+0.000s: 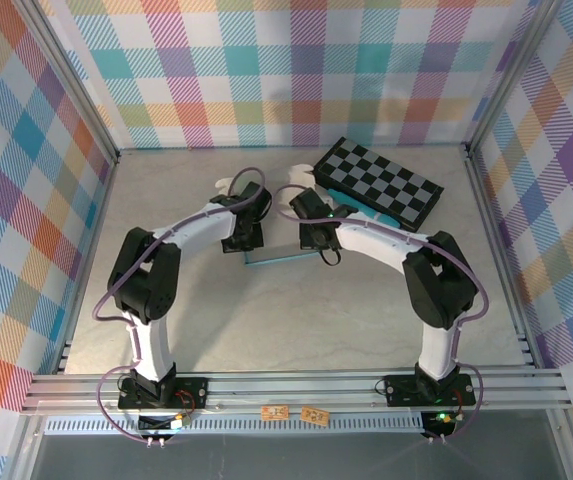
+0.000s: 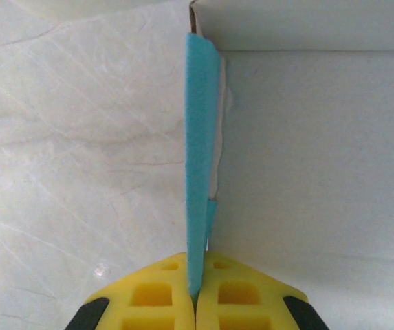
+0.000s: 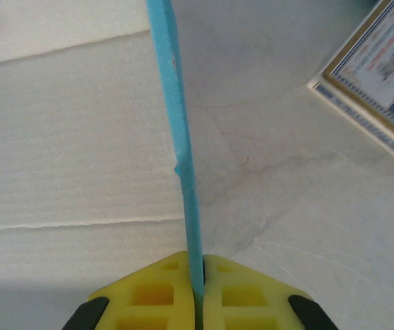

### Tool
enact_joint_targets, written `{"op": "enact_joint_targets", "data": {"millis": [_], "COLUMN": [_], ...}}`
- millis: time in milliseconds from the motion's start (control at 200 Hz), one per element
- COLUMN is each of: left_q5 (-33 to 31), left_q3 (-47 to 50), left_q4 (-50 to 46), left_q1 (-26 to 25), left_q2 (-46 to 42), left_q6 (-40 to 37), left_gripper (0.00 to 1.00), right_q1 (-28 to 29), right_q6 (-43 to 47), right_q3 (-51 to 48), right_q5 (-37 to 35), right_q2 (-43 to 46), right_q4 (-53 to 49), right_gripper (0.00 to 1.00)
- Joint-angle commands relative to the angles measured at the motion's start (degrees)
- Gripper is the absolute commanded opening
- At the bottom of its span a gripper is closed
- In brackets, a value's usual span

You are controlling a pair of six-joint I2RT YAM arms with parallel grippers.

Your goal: Fold the paper box

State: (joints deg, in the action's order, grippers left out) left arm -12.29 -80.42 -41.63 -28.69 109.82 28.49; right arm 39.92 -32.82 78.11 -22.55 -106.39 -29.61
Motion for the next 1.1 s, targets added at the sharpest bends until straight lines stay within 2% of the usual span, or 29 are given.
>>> {"op": "enact_joint_targets", "data": {"millis": [0, 155, 240, 300, 330, 410, 470, 820, 1050, 1095], "left_q5": [-1.2, -2.8, 0.4, 3.2, 3.8, 5.7, 6.6, 12.3, 8.9, 8.5], "left_q3": [-3.6, -2.8, -1.2, -0.5, -0.4, 0.1, 0.5, 1.5, -0.9, -0.9], "left_q4": [-8.4, -8.6, -4.9, -2.9, -2.6, -1.2, 0.2, 8.7, 6.9, 7.3], "left_q1": [0.6, -0.8, -0.8, -0.6, -0.5, 0.1, 0.8, 2.7, 3.3, 3.4], "left_q2": [5.3, 5.9, 4.3, 3.5, 3.5, 2.6, 1.5, 0.3, 3.7, 4.0], "left_q6": [0.1, -1.0, -1.5, -1.8, -1.6, -1.4, -1.2, -0.7, -2.7, -3.1], "left_gripper": [0.00, 0.00, 0.00, 0.26, 0.36, 0.47, 0.51, 0.51, 0.37, 0.30], "right_q1": [-0.5, -0.5, -0.5, -0.5, -0.5, -0.5, -0.5, -0.5, -0.5, -0.5], "right_q6": [-0.9, -1.1, -1.3, -1.6, -1.6, -1.7, -1.7, -1.9, -2.0, -2.1], "right_q3": [-1.1, -1.7, -2.0, -2.2, -2.1, -2.2, -2.3, -2.6, -2.8, -2.8], "right_q5": [-4.1, -3.7, -3.1, -2.6, -2.5, -2.2, -2.2, -1.7, -1.8, -1.7], "right_q2": [2.2, 1.6, 0.9, 0.2, 0.0, -0.5, -0.7, -0.5, -0.2, -0.2], "right_q4": [-1.2, -1.2, -1.0, -1.0, -1.0, -1.0, -1.0, -0.9, -1.0, -0.9], "right_gripper": [0.00, 0.00, 0.00, 0.00, 0.00, 0.00, 0.00, 0.00, 0.00, 0.00]}}
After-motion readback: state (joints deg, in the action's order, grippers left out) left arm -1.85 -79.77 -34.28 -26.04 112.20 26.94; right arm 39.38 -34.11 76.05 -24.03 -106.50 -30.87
